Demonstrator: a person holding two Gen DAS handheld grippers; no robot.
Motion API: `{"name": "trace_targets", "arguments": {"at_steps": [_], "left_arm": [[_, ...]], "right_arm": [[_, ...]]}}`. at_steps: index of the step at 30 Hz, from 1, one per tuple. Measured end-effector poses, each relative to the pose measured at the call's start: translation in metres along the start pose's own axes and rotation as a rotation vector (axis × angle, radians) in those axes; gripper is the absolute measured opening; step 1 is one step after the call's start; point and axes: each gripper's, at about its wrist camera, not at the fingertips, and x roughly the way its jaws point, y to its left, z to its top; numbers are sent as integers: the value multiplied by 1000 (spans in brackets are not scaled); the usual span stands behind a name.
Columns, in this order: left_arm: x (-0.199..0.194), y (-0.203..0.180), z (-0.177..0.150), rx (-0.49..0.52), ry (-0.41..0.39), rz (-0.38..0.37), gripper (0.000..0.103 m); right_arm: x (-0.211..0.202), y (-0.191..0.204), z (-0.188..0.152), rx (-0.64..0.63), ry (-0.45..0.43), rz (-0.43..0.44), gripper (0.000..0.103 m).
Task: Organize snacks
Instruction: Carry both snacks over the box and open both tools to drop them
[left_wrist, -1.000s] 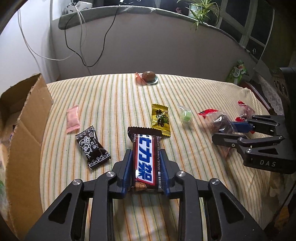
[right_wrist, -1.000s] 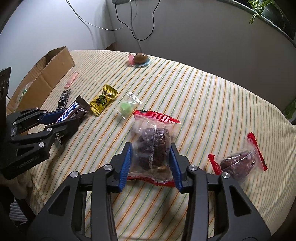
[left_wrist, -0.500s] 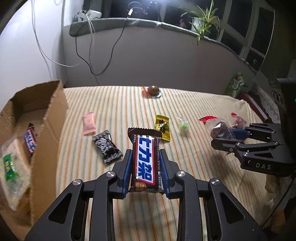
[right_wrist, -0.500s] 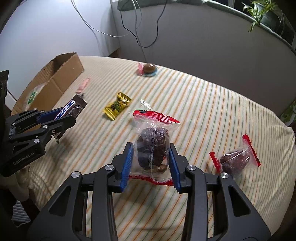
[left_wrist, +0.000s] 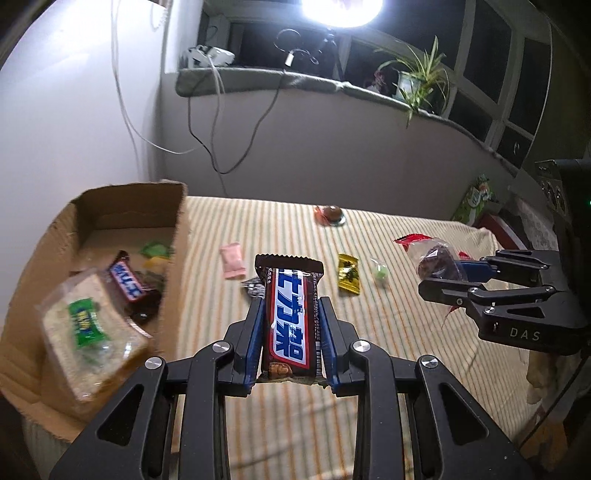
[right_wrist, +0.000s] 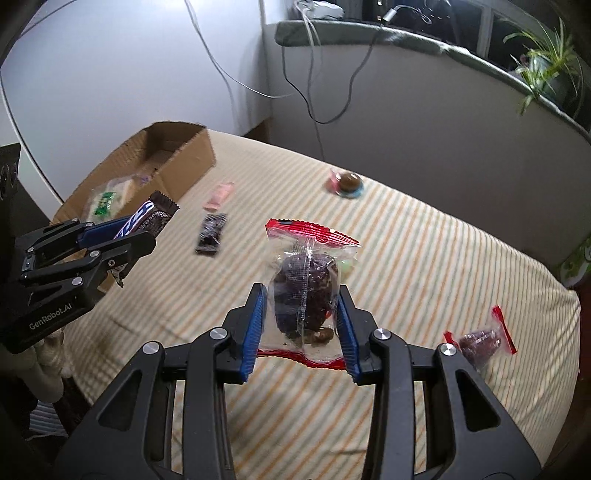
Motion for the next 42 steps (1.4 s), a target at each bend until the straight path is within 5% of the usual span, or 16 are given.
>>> {"name": "trace_targets", "arguments": {"at_steps": [18,42], "left_arm": [[-33,70,7,-88,-75,111,27],[-18,142,26,-180,-80,204,27]], "right_arm": [[17,78,58,-133,-45,60,39],[84,153,125,-263,-28,171,39]]}}
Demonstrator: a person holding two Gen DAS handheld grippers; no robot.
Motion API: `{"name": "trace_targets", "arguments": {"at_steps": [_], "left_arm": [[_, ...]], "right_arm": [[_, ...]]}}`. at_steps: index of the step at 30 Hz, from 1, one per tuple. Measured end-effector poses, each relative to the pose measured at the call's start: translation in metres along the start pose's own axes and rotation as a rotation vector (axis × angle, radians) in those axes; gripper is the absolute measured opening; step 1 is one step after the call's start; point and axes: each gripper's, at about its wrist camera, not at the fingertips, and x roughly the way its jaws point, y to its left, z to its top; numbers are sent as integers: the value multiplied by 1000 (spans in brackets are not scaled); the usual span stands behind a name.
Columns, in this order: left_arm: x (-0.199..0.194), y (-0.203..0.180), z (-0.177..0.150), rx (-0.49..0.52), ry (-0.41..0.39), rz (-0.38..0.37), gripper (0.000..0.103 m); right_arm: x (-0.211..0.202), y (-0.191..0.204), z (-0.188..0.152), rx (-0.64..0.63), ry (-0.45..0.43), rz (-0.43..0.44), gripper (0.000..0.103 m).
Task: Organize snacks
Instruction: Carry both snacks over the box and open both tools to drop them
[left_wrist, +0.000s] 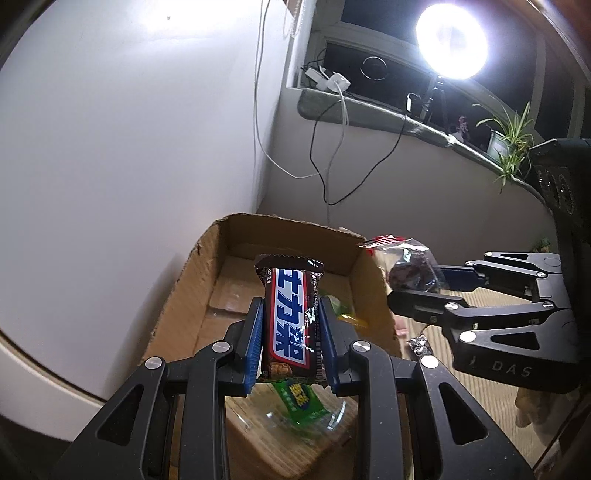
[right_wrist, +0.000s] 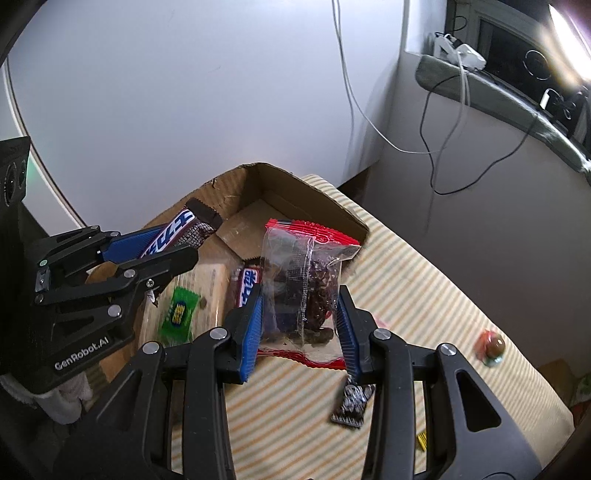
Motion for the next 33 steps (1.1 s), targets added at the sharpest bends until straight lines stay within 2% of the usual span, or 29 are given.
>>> {"name": "trace_targets", "arguments": {"at_steps": [20,23,28,33], "left_arm": [[5,10,6,-19,0,31,27],[4,11,7,-18,-2,37,27],[0,11,7,-18,-7,42,27],[-11,7,6,-16,-19,40,27]], "right_arm": [[31,5,16,-17,20,34,39],[29,6,16,-20,15,34,42],[20,8,16,-24,-5,18,56],[2,8,13,-18,-33,0,65]]}}
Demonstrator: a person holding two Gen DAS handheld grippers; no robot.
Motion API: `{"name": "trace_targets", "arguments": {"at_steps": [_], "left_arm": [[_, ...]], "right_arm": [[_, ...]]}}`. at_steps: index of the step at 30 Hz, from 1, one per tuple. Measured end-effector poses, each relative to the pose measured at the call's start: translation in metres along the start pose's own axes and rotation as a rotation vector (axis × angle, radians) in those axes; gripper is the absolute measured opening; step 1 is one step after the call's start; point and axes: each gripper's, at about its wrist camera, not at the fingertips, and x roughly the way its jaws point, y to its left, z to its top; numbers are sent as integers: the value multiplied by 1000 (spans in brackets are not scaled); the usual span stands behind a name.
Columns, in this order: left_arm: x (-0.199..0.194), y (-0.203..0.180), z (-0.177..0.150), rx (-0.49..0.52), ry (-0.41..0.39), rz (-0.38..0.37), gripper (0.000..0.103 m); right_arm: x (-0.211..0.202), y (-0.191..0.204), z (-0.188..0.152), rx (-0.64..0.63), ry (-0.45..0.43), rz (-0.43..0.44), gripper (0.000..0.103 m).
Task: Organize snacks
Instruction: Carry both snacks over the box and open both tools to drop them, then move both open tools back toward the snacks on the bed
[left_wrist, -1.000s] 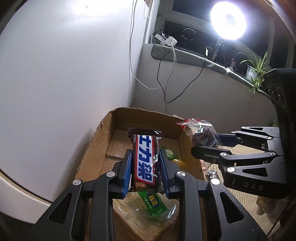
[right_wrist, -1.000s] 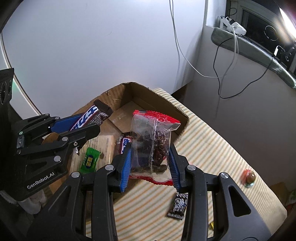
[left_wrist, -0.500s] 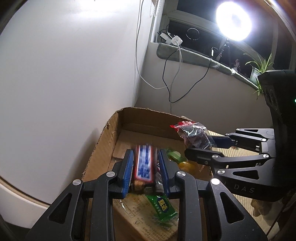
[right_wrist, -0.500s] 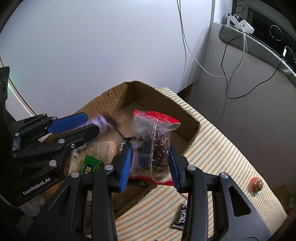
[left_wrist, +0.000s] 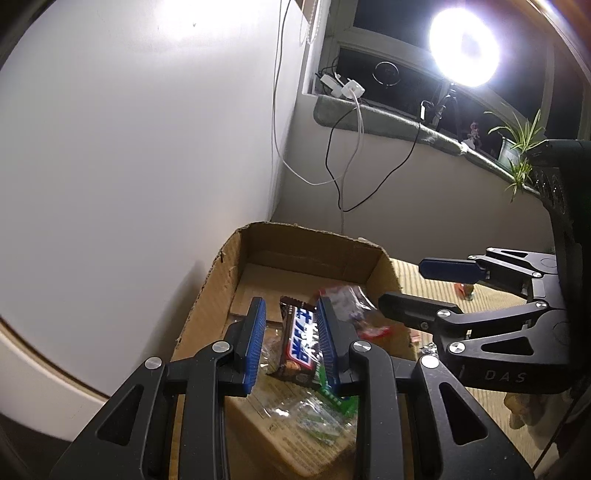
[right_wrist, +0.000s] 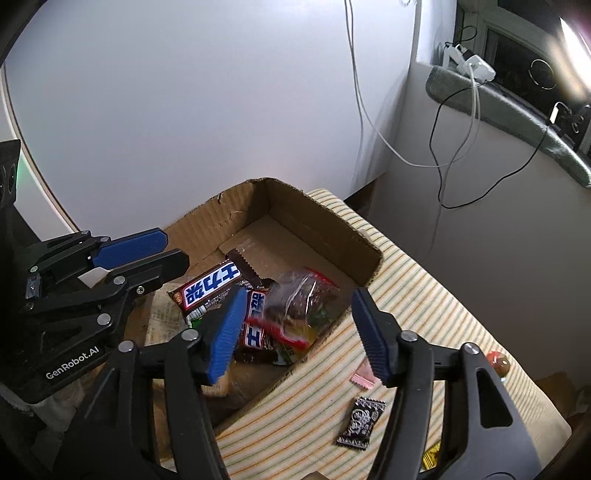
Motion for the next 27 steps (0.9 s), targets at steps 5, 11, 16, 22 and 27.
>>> {"name": "trace_targets", "arguments": {"at_steps": [5,11,16,22,27], "left_arm": [[-13,-9,-1,12,-16,-6,27],[-28,-23,-4,25,-35,-19,27],[-37,-37,-8,39,-41,-37,30],[-41,-57,-15,53,-36,-77,33],[-38,-80,-25,49,-19,-128,40]], "right_arm": [[-19,-2,-7,6,-18,-17,66],[-43,-7,-18,14,-40,-39,66],[-66,-18,-34,44,-66,-62,76],[-94,-47,-62,104,-78,-111,84],[-119,-79,-93,155,-80,-180,89]]}}
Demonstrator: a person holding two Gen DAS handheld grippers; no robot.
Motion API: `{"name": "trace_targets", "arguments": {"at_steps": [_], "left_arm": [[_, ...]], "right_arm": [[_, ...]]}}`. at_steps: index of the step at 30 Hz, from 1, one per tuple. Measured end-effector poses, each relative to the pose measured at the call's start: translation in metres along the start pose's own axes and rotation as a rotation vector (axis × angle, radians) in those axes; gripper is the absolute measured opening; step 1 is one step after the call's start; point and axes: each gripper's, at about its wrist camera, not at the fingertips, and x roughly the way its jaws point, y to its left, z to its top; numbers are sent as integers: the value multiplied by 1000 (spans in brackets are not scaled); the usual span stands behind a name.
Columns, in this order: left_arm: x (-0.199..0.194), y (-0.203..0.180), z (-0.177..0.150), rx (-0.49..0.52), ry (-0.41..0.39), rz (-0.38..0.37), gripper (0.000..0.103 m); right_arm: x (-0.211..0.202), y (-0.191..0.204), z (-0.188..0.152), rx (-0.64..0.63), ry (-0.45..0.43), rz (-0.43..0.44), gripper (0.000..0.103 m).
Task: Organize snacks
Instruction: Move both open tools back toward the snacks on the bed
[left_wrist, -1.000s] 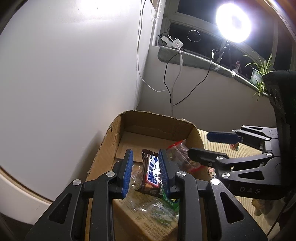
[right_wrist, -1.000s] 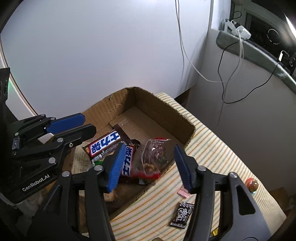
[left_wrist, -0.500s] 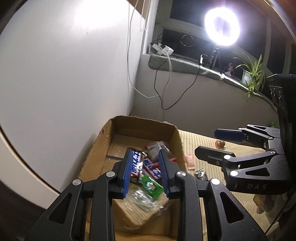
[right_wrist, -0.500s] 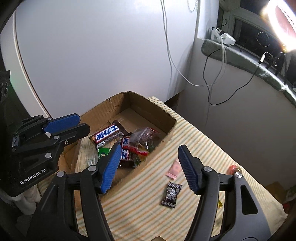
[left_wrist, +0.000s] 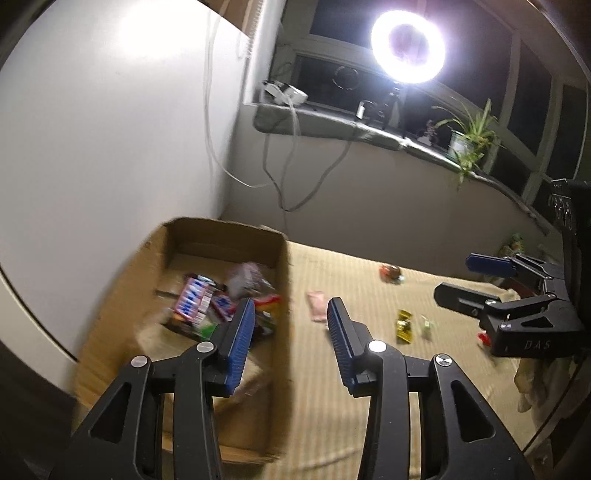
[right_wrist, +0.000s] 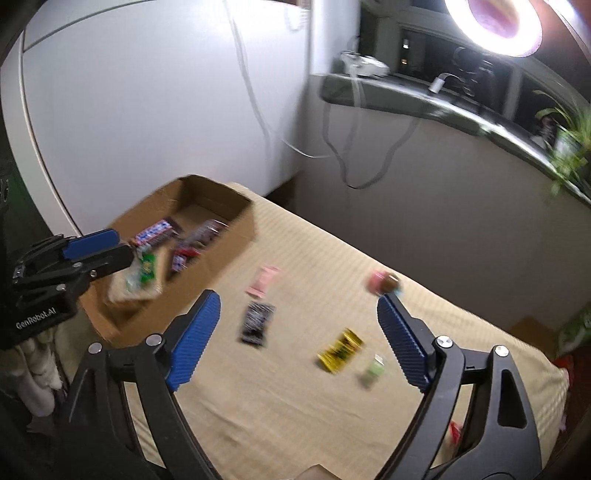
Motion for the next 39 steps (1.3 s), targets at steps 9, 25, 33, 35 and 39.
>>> {"name": "trace_targets", "arguments": {"at_steps": [9,25,33,35,39], "left_arm": [[23,-54,-20,70,66,-70,40],[85,-116,-31,151,191,-170,32],[120,-127,-31,181,252,-186,27],[128,-128,-31,184,264,-187,27],[142,-132,-33,209,286,-188,27]], "right_arm": [[-25,-64,-51,103,30,-93,89],[-23,-121,-107,207,85,-82,75],[22,-108,-93,168,127,12,50],[34,-105,-90,160,143,33,47],[55,-103,-85,150,169,51,44]]}}
